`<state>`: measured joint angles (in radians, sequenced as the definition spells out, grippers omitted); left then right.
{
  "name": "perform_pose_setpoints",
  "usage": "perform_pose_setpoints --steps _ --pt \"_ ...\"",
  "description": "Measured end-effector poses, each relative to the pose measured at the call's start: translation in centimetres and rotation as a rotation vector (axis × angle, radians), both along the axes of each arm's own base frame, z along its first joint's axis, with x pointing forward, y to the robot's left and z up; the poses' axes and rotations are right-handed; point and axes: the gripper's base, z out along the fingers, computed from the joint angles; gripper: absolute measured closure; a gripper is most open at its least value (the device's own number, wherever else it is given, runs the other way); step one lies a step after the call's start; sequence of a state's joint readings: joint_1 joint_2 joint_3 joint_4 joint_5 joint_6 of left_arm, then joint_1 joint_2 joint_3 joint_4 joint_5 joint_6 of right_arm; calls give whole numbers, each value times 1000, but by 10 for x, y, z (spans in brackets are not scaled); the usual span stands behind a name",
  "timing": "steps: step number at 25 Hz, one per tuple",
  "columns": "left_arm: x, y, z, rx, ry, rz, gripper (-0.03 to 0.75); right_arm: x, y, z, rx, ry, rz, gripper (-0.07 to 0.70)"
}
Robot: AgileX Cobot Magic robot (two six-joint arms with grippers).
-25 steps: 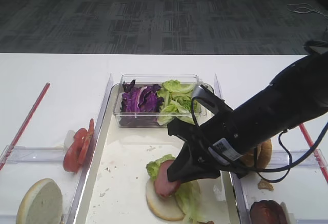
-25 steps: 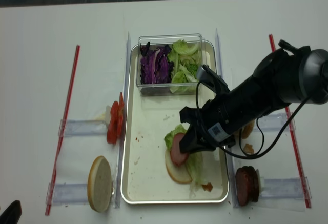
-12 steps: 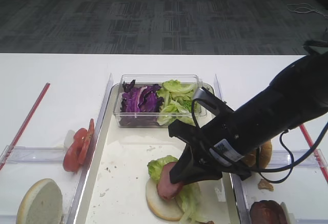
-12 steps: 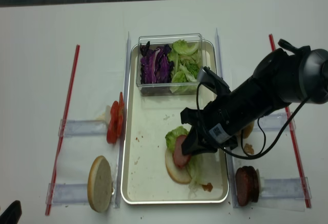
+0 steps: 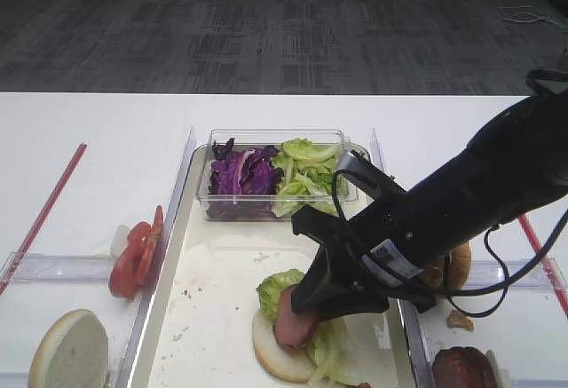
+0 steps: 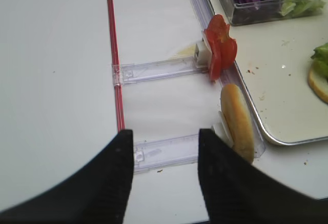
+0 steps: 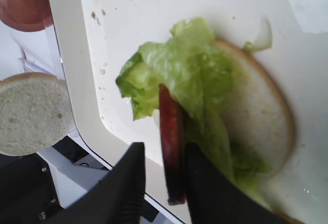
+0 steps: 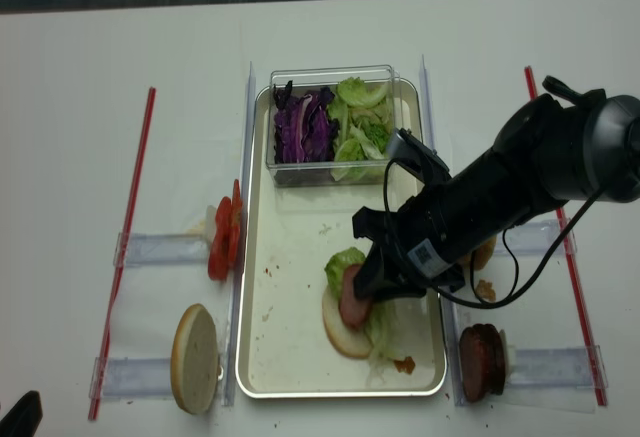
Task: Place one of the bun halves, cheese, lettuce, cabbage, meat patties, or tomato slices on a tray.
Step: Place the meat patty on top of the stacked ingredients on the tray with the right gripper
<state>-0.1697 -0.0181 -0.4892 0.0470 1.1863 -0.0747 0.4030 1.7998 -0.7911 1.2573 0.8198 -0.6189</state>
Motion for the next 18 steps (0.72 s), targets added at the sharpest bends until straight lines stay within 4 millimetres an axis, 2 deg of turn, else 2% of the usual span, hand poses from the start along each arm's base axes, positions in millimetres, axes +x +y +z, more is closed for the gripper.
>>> perform_pose_setpoints --steps 6,9,18 --pt "0 0 0 0 0 0 429 0 0 0 -1 7 -7 232" --pt "0 0 0 0 0 0 429 0 0 0 -1 7 -7 164" --pt "0 0 0 0 0 0 429 6 2 8 -24 23 22 141"
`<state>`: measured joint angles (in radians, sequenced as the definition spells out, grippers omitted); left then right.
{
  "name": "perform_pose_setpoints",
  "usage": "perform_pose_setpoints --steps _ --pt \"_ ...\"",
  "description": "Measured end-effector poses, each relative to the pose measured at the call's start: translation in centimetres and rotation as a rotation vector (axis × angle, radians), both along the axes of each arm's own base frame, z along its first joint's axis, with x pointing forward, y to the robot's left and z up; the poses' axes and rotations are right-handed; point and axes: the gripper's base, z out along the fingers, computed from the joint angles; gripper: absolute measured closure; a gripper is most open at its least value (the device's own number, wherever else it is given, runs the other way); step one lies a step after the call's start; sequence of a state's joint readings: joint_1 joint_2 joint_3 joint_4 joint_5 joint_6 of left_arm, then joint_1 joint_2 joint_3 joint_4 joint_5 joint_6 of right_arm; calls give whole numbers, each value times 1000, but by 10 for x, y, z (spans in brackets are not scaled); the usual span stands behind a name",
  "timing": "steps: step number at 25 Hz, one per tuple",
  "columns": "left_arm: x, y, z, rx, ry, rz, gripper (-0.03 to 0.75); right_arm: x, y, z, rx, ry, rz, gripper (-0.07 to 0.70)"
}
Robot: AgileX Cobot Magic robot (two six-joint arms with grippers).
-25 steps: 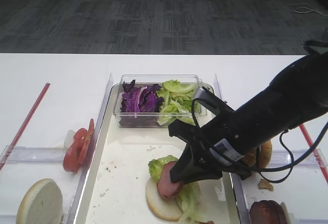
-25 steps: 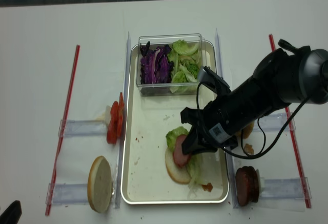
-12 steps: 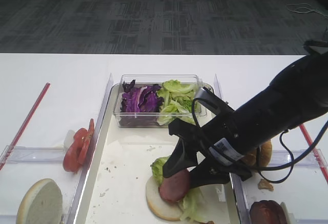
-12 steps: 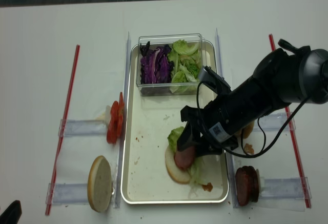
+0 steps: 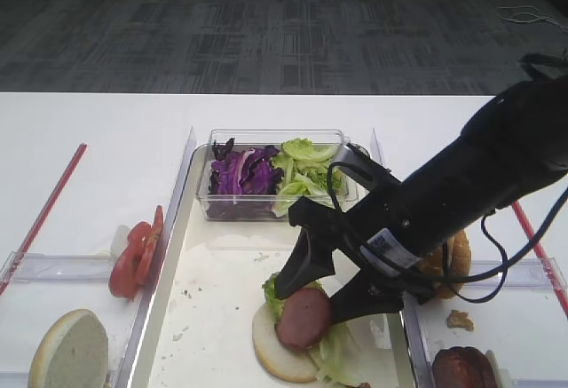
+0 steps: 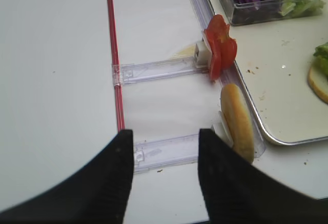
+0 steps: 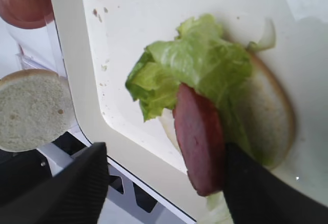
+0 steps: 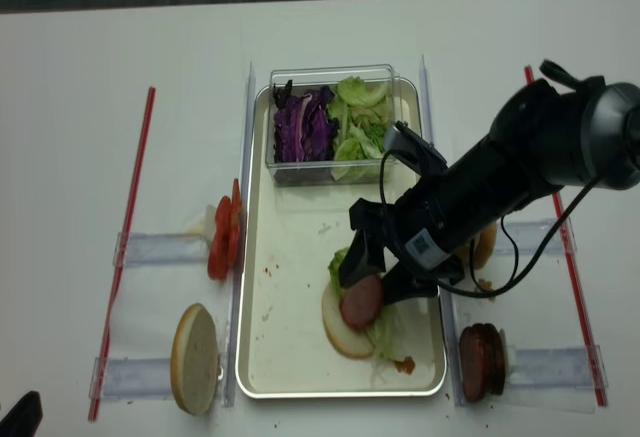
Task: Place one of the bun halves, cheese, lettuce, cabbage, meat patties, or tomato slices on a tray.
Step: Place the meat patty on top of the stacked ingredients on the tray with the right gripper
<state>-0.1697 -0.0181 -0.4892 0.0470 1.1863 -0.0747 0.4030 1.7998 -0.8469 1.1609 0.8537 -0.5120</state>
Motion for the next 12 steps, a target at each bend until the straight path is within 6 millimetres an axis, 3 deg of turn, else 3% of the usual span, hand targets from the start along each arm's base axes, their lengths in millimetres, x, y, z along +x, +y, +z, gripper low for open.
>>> perform_pose_setpoints --steps 12 --pt "0 0 0 0 0 0 429 7 1 14 -66 44 74 140"
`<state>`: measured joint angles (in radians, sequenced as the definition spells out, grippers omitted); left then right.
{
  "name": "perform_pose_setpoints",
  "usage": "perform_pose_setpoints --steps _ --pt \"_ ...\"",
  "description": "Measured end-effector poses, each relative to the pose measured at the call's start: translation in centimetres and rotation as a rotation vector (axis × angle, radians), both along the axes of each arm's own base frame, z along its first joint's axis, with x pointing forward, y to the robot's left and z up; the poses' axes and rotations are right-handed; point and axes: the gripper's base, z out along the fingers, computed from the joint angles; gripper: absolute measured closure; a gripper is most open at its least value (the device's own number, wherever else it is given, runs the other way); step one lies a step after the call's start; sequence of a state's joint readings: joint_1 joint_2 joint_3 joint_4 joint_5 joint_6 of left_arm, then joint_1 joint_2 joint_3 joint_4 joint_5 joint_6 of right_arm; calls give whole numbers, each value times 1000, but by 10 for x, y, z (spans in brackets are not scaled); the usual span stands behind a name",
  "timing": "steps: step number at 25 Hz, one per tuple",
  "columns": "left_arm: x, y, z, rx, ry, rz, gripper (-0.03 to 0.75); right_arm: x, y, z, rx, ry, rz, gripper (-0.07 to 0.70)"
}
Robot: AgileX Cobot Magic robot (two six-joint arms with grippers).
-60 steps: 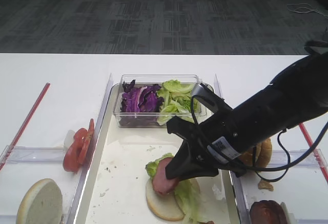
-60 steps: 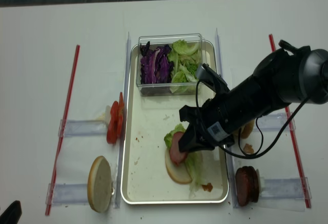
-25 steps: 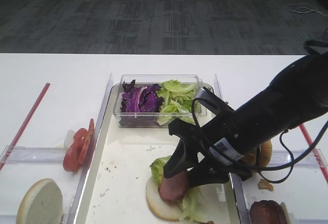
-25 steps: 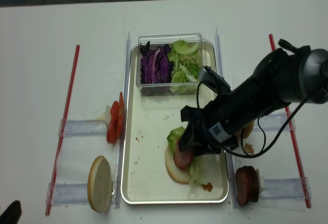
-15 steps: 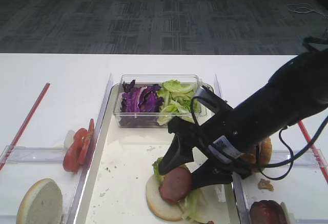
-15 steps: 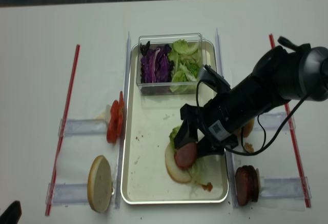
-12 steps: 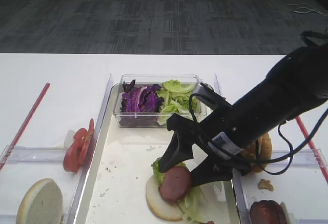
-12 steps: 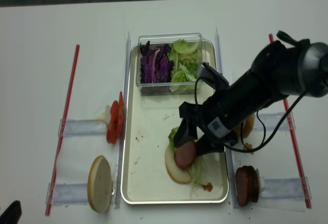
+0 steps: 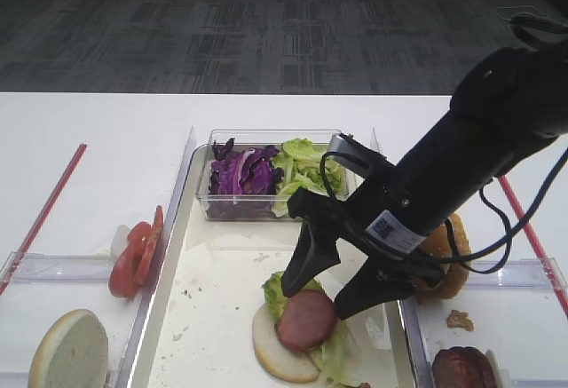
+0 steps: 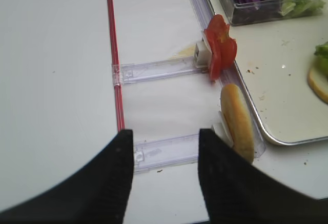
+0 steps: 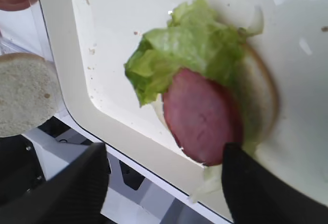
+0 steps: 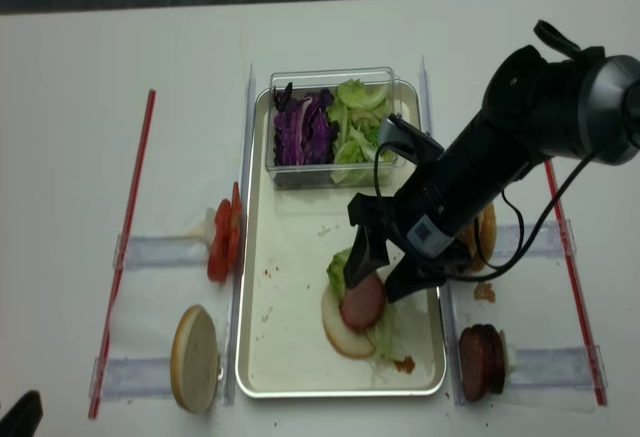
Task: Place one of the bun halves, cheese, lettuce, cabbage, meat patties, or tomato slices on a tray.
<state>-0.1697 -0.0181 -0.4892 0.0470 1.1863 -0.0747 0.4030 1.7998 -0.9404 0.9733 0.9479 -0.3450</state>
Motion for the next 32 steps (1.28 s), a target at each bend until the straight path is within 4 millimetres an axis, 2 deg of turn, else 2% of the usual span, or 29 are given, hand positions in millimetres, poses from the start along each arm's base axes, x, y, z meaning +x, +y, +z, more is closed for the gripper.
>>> perform_pose_setpoints --steps 5,15,22,28,32 --pt "0 0 0 0 0 0 429 2 -2 8 -52 18 23 139" --pt "0 0 0 0 0 0 429 4 -7 42 -122 -32 34 139" --pt "0 0 0 0 0 0 429 11 -17 81 -258 -88 56 139" --pt "0 0 0 0 0 0 429 31 -25 117 -394 -230 14 140" --pt "0 0 0 0 0 0 429 36 -28 127 -432 -281 2 140"
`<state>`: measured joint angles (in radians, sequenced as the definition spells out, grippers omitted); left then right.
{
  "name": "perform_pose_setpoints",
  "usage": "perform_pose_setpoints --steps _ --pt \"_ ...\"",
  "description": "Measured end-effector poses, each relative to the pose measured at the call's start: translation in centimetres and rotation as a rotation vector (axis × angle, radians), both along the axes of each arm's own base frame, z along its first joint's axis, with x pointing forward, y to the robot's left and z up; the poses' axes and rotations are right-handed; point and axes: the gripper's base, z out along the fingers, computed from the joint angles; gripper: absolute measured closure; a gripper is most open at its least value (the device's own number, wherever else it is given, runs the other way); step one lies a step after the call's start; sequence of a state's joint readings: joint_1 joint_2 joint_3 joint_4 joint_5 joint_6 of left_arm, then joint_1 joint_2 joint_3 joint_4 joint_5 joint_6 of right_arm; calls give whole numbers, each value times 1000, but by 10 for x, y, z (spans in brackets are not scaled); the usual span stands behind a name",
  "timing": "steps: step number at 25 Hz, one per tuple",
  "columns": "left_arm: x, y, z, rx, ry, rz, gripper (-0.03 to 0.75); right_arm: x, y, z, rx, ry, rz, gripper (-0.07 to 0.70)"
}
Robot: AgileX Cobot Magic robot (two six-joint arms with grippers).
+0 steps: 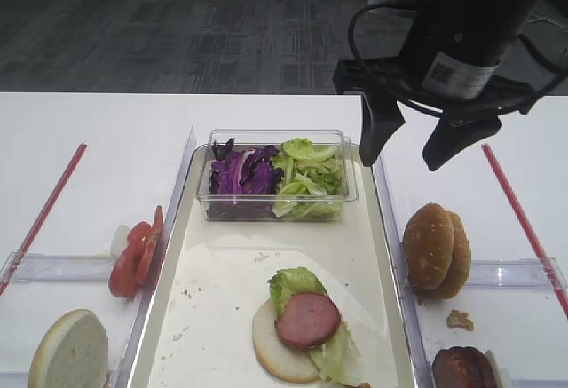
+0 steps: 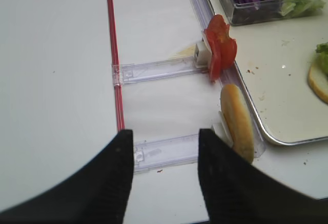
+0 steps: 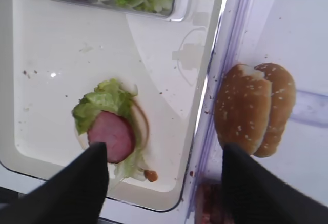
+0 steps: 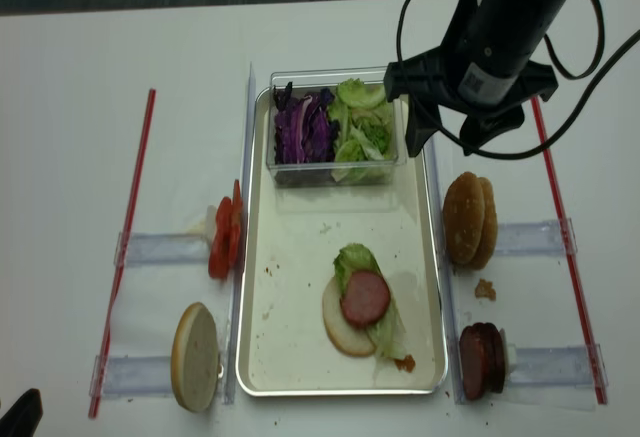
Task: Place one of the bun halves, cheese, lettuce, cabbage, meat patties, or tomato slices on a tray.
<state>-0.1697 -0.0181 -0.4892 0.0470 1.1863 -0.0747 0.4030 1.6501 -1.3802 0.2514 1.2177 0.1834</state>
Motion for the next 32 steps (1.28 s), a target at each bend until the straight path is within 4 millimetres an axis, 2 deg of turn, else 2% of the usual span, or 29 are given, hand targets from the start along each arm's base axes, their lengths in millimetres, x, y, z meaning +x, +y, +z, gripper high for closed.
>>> perform_pose_setpoints --steps 8,11,20,22,26,32 --pt "0 0 0 0 0 0 429 3 -9 0 -89 -34 14 141" --pt "0 0 0 0 0 0 429 7 -20 0 -89 -31 -18 151" --pt "0 0 0 0 0 0 429 30 -103 -1 -127 -46 -178 176" --pt "0 0 0 0 0 0 429 32 -114 -1 -136 -49 -190 176" --pt "0 0 0 0 0 0 429 32 -122 -1 -172 -62 -159 177" --pt "0 0 0 0 0 0 429 32 -124 -1 -201 -71 -122 177"
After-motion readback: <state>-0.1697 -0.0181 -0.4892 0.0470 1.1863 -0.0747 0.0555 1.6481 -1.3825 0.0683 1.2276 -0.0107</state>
